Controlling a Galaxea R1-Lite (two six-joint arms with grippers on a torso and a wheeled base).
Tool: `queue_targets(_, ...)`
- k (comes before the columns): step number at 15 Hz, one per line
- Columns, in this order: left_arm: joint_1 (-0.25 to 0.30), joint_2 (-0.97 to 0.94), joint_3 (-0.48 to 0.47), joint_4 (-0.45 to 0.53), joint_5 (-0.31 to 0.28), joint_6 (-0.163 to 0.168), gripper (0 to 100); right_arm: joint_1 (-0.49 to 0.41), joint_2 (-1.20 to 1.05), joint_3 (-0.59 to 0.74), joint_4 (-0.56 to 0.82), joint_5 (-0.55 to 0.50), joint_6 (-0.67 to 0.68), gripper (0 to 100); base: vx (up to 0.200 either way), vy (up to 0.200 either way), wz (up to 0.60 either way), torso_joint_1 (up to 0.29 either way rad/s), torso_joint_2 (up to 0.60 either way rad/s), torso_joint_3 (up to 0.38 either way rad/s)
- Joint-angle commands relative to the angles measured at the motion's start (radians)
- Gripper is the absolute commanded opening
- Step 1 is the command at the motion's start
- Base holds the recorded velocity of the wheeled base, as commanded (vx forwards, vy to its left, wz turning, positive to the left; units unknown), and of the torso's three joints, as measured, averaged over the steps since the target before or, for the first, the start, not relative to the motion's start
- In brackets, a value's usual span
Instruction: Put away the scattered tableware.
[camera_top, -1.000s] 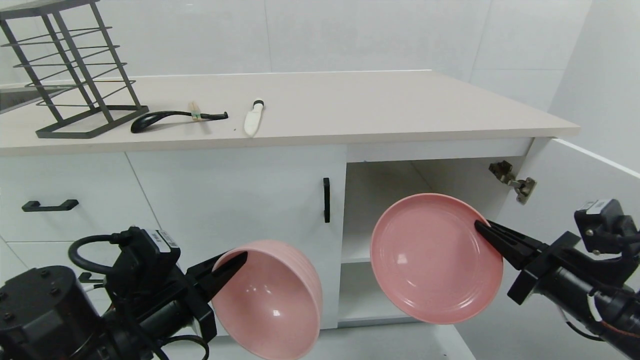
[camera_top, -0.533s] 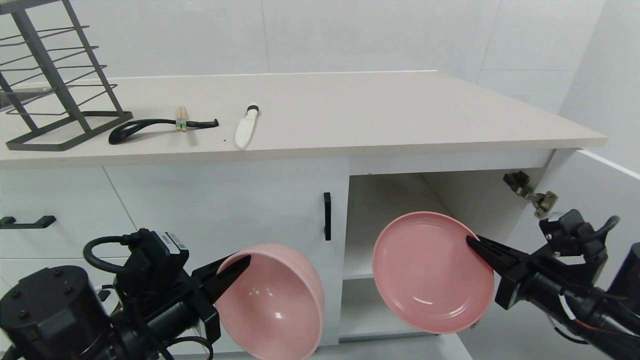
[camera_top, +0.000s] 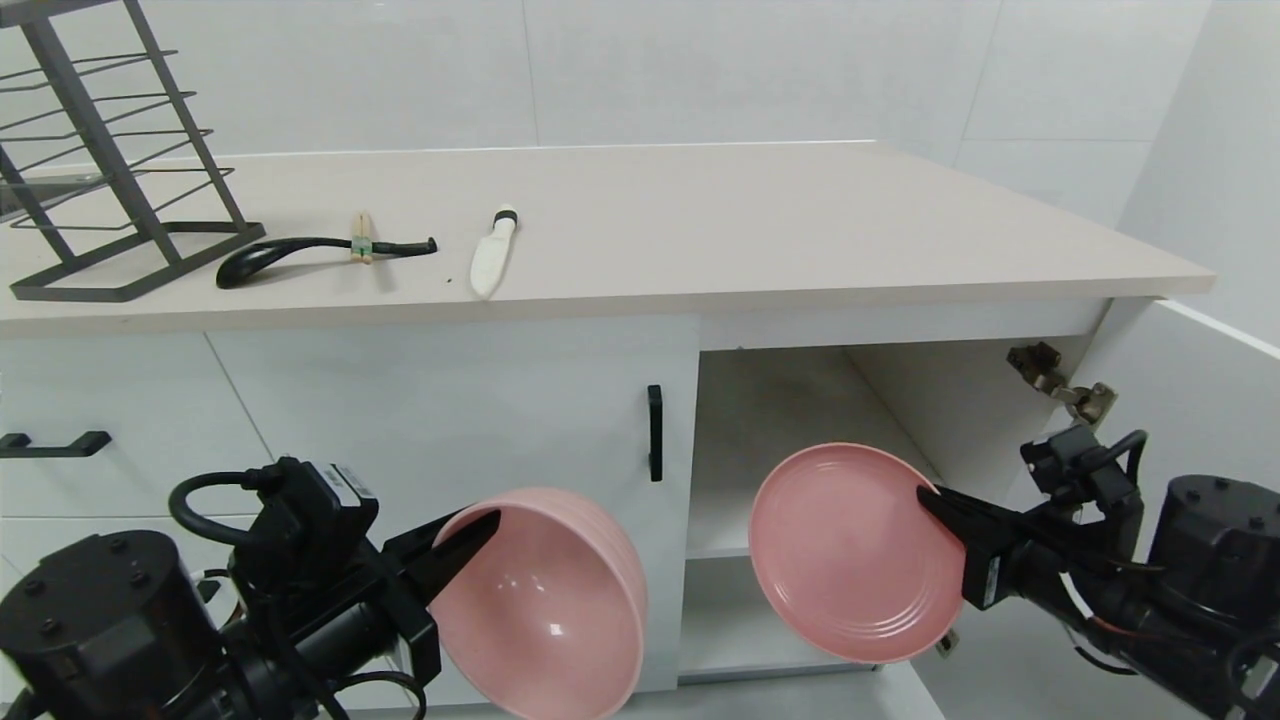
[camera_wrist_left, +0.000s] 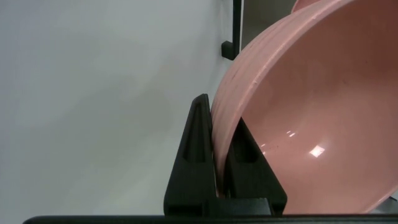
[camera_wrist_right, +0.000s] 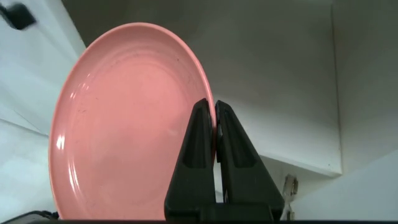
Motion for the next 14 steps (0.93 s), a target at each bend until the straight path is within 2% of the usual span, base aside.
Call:
queue_targets(1,0.001,0.002,0.0,-0.001,0.0,0.0,0,-0.023,0.079,-0.048,-0.001,0.0,0.023,0,0.0,0.0,0.0,0.0,0.0,0.0)
queue_targets(3,0.002,0.013,0.0,-0.001,0.0,0.0,0,-0.015,0.154,-0.097,-0.001,0.0,0.083,0,0.0,0.0,0.0,0.0,0.0,0.0)
queue_targets(8,0.009,0.009,0.0,-0.001,0.0,0.0,0,0.025,0.208,-0.121,-0.001,0.0,0.085,0,0.0,0.0,0.0,0.0,0.0,0.0)
queue_targets(14,0.009,0.016,0.0,-0.001,0.0,0.0,0,0.028,0.204,-0.128,-0.001,0.0,0.083,0,0.0,0.0,0.0,0.0,0.0,0.0)
